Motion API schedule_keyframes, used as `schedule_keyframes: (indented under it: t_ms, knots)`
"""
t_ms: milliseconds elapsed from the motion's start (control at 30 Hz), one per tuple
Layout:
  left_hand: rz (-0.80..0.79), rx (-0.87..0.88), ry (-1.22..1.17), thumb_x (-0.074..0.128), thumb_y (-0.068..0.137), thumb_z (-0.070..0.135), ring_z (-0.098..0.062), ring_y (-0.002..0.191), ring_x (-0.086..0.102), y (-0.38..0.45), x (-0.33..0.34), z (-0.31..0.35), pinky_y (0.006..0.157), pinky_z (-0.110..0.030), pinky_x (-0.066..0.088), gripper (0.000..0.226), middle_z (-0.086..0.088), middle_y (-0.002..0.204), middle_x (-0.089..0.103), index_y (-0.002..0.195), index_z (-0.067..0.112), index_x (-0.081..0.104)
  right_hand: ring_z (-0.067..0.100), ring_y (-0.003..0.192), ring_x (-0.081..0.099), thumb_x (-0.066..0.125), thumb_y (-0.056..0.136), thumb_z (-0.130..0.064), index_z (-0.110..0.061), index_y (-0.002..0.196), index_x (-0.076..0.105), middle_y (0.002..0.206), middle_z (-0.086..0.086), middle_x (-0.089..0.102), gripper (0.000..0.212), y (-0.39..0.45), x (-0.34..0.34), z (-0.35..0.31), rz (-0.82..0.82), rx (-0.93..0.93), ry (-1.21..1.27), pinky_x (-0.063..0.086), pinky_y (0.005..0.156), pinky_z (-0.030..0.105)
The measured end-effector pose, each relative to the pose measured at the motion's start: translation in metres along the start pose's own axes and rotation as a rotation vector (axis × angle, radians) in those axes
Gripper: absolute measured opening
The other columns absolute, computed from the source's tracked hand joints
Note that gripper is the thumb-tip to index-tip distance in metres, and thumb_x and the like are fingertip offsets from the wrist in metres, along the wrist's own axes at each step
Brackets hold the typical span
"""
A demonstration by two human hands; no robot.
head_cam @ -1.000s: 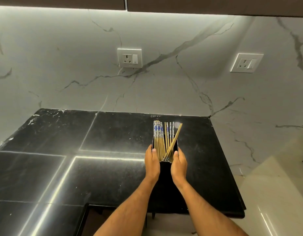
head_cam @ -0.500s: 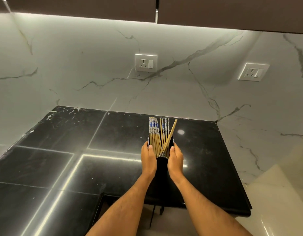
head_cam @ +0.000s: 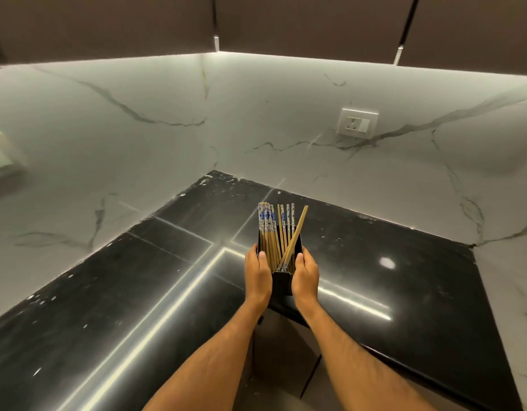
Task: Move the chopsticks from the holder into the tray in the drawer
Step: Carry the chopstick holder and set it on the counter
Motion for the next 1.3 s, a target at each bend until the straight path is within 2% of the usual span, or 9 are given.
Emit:
schedule_keyframes:
  t_ms: [133, 267, 400, 567, 700, 800, 1000, 1133, 1300]
  knots:
    - [0.150, 0.019, 0.038, 0.036, 0.105, 0.011, 0.007, 0.098, 0.056, -0.035, -0.068, 0.004, 0.088, -0.022, 0.045, 0.029, 0.007, 0.106, 0.062, 0.112, 0.029, 0.058, 0.018, 0.131, 0.053, 0.035, 0.110, -0.018, -0.007, 0.143, 0.053, 0.143, 0.010, 0.058, 0.040, -0.050, 0.036, -0.005, -0.133, -0.029, 0.003, 0.040, 0.115, 0.038]
    - [0.277, -0.012, 0.048, 0.036, 0.105, 0.012, -0.011, 0.107, 0.058, -0.080, -0.133, 0.001, 0.101, -0.036, 0.048, 0.030, -0.001, 0.114, 0.062, 0.123, 0.018, 0.060, 0.018, 0.126, 0.055, 0.036, 0.109, -0.018, -0.010, 0.139, 0.058, 0.136, 0.008, 0.062, 0.038, -0.111, 0.068, -0.010, -0.274, -0.059, 0.010, 0.041, 0.114, 0.039]
    - [0.407, -0.082, 0.076, 0.036, 0.107, 0.015, -0.023, 0.124, 0.054, -0.132, -0.199, -0.003, 0.111, -0.046, 0.043, 0.037, -0.012, 0.134, 0.057, 0.139, 0.006, 0.052, 0.024, 0.105, 0.063, 0.036, 0.109, -0.015, -0.010, 0.118, 0.067, 0.112, 0.010, 0.069, 0.033, -0.177, 0.097, -0.014, -0.421, -0.073, 0.009, 0.050, 0.101, 0.046]
    - [0.585, -0.098, 0.088, 0.035, 0.107, 0.019, -0.018, 0.123, 0.052, -0.196, -0.286, 0.003, 0.108, -0.037, 0.045, 0.039, -0.009, 0.136, 0.052, 0.142, 0.007, 0.049, 0.015, 0.105, 0.064, 0.033, 0.109, -0.018, -0.016, 0.120, 0.066, 0.113, 0.003, 0.069, 0.035, -0.267, 0.135, -0.027, -0.602, -0.118, 0.022, 0.052, 0.090, 0.028]
    - [0.698, -0.098, 0.110, 0.035, 0.107, 0.024, -0.007, 0.113, 0.054, -0.250, -0.354, 0.003, 0.093, -0.021, 0.046, 0.035, -0.003, 0.132, 0.052, 0.136, 0.014, 0.051, 0.020, 0.107, 0.066, 0.031, 0.109, -0.017, -0.012, 0.123, 0.064, 0.116, 0.008, 0.069, 0.036, -0.343, 0.167, -0.034, -0.767, -0.113, 0.059, 0.056, 0.096, 0.044]
    - [0.789, -0.115, 0.115, 0.036, 0.107, 0.027, 0.001, 0.103, 0.054, -0.294, -0.404, -0.001, 0.078, -0.010, 0.041, 0.032, 0.003, 0.128, 0.052, 0.135, 0.020, 0.050, 0.021, 0.111, 0.064, 0.031, 0.110, -0.018, -0.012, 0.126, 0.062, 0.120, 0.008, 0.067, 0.036, -0.402, 0.189, -0.035, -0.858, -0.118, 0.052, 0.054, 0.099, 0.046]
    - [0.958, -0.169, 0.088, 0.039, 0.106, 0.029, 0.010, 0.100, 0.051, -0.400, -0.502, -0.012, 0.078, -0.009, 0.037, 0.038, 0.012, 0.128, 0.049, 0.143, 0.021, 0.046, 0.024, 0.125, 0.059, 0.032, 0.110, -0.020, -0.009, 0.140, 0.054, 0.133, 0.012, 0.062, 0.039, -0.533, 0.219, -0.024, -1.011, -0.053, 0.065, 0.050, 0.106, 0.049]
    - [1.029, -0.163, 0.099, 0.039, 0.107, 0.027, -0.003, 0.111, 0.057, -0.474, -0.566, -0.013, 0.091, -0.020, 0.048, 0.031, 0.007, 0.129, 0.055, 0.135, 0.023, 0.051, 0.024, 0.124, 0.060, 0.033, 0.110, -0.019, -0.008, 0.139, 0.055, 0.132, 0.012, 0.062, 0.038, -0.627, 0.234, -0.021, -1.079, -0.055, 0.059, 0.051, 0.105, 0.049]
    - [1.087, -0.170, 0.160, 0.039, 0.107, 0.025, 0.000, 0.109, 0.056, -0.555, -0.642, -0.017, 0.083, -0.012, 0.043, 0.030, 0.007, 0.126, 0.056, 0.131, 0.022, 0.055, 0.021, 0.118, 0.064, 0.033, 0.110, -0.018, -0.008, 0.135, 0.058, 0.125, 0.009, 0.067, 0.036, -0.735, 0.250, -0.018, -1.162, -0.072, 0.070, 0.053, 0.102, 0.049]
Point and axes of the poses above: each hand's wrist, its own y-axis towards the middle knuckle, its own x-axis out of the palm, z = x × y, the point moved 8 cm from there along y, towards the middle knuckle
